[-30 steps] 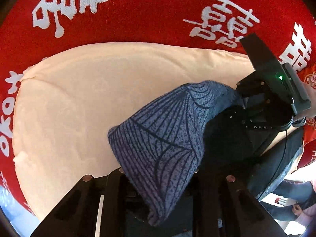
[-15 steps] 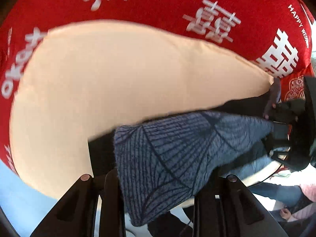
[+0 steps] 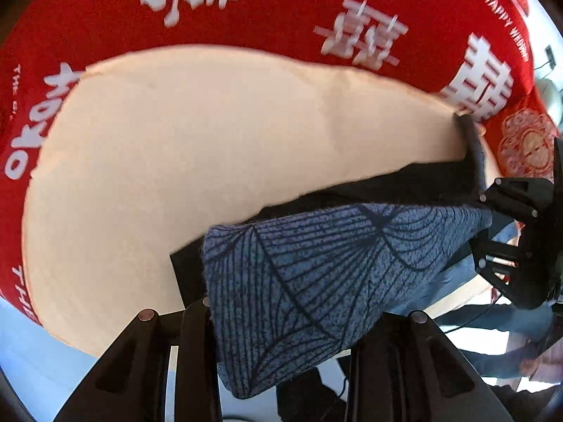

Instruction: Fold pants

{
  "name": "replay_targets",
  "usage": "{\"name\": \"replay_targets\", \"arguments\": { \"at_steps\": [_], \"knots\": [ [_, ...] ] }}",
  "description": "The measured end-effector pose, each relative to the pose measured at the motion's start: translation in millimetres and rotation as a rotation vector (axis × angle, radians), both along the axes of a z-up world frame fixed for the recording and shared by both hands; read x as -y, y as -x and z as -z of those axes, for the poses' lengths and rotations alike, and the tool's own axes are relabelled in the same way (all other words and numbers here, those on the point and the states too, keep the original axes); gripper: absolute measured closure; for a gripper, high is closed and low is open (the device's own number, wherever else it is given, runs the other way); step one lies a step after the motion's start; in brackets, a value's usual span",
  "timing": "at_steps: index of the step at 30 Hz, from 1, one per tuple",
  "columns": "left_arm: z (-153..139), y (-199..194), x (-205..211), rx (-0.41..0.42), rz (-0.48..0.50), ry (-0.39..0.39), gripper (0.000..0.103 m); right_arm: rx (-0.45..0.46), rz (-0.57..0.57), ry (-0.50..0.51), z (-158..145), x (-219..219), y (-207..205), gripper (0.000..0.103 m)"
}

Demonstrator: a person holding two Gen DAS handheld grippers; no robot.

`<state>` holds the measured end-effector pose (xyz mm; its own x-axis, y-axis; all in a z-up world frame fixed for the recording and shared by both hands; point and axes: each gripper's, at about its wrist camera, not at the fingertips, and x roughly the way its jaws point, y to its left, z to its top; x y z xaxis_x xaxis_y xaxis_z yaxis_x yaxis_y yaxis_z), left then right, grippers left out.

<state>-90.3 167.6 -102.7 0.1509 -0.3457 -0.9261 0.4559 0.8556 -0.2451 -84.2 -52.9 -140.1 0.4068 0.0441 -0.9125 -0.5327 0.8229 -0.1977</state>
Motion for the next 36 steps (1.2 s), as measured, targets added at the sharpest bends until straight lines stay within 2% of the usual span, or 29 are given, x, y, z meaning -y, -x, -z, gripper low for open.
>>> {"name": "replay_targets", "arguments": {
  "at_steps": [2,5,8,10,14,17,19,22,24,27,29,32,35,36],
  "knots": [
    [0.3,15.3,-2.6,0.023,0.005,-0.028,0.058,-0.035,0.053,-0.023,6.4,-2.4,8.5,0.091],
    [34.7,26.1,-3.4,-0.087,-0.008,-0.094,0.057,-0.095,0.066,-0.006,36.0,-17.4,18.4,0.091],
    [50.2,31.9,-5.7,-0.117,-0.027,-0.135,0.057,-0.109,0.069,0.032,47.4,-26.6,24.3,0.090],
    [46.1,33.3,-3.7,-0.103,-0.029,-0.143,0.052,-0.086,0.084,0.046,47.8,-30.0,28.5,0.089],
    [49.6,49.0,-9.9,-0.064,0.017,-0.206,0.030,-0.017,0.050,0.099,57.1,-39.4,43.3,0.084],
    [58.6,69.4,-29.6,-0.095,0.051,-0.240,0.030,0.020,0.031,0.129,66.8,-44.2,52.8,0.082],
    [57.1,85.0,-50.4,-0.129,0.026,-0.243,0.030,0.056,0.011,0.156,65.5,-50.5,59.5,0.082],
    [40.8,95.2,-70.5,-0.172,-0.059,-0.185,0.030,0.092,-0.019,0.196,65.6,-55.1,63.6,0.081],
    [21.2,95.6,-74.5,-0.174,-0.107,-0.113,0.030,0.102,-0.044,0.221,67.4,-60.4,67.0,0.077],
    [-7.7,85.6,-64.1,-0.164,-0.206,0.040,0.030,0.102,-0.055,0.252,67.3,-69.6,76.2,0.074],
    [-7.1,79.3,-52.2,-0.194,-0.223,0.116,0.030,0.080,-0.004,0.252,68.0,-72.1,71.2,0.074],
    [22.9,74.4,-13.2,-0.255,-0.200,0.157,0.030,0.056,0.089,0.218,68.2,-68.6,55.5,0.074],
    [67.2,74.7,5.2,-0.346,-0.203,0.129,0.030,0.057,0.137,0.187,68.9,-68.6,59.1,0.071],
    [84.6,75.0,8.4,-0.377,-0.202,0.128,0.028,0.051,0.146,0.201,70.1,-67.4,60.7,0.067]
  ]
}}
